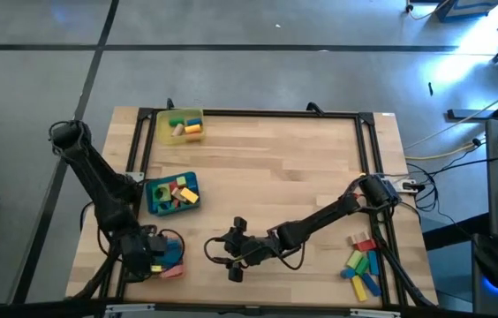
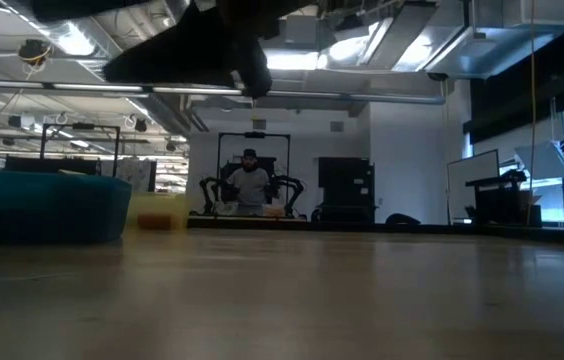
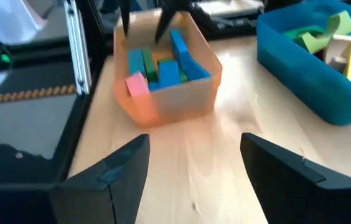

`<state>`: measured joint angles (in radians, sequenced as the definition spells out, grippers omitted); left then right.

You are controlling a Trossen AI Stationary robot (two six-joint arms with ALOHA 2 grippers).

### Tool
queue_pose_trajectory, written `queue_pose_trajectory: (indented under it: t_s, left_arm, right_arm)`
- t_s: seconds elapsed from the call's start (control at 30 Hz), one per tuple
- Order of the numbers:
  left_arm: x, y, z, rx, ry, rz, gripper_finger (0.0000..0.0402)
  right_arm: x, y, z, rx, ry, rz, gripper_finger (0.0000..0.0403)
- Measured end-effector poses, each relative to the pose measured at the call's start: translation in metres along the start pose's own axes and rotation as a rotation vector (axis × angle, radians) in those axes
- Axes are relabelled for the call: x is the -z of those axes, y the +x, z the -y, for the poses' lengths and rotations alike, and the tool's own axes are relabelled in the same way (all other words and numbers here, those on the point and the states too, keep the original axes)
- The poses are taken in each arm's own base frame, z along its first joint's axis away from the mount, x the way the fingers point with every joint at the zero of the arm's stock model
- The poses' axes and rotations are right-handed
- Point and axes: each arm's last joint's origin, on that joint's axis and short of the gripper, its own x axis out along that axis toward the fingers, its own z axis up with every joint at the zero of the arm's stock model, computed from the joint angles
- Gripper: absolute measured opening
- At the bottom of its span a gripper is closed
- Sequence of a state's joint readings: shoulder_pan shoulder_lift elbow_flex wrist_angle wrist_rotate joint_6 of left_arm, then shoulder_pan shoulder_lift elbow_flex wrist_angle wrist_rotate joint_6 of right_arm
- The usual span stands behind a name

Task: Sort blocks by size
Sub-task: Put the yellow block into the orange bin

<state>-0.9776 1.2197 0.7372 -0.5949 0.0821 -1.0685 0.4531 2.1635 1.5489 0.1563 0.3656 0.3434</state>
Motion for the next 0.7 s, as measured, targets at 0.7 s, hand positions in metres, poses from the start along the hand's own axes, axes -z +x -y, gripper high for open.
queue_pose_trajectory:
  t_s: [0.7]
  left_arm:
    - [-0.022, -0.012, -0.027, -0.057, 0.464, 0.787, 0.0168]
  right_arm:
    - [-0.023, -0.158, 0.003, 0.392, 0.364, -0.528, 0.0254]
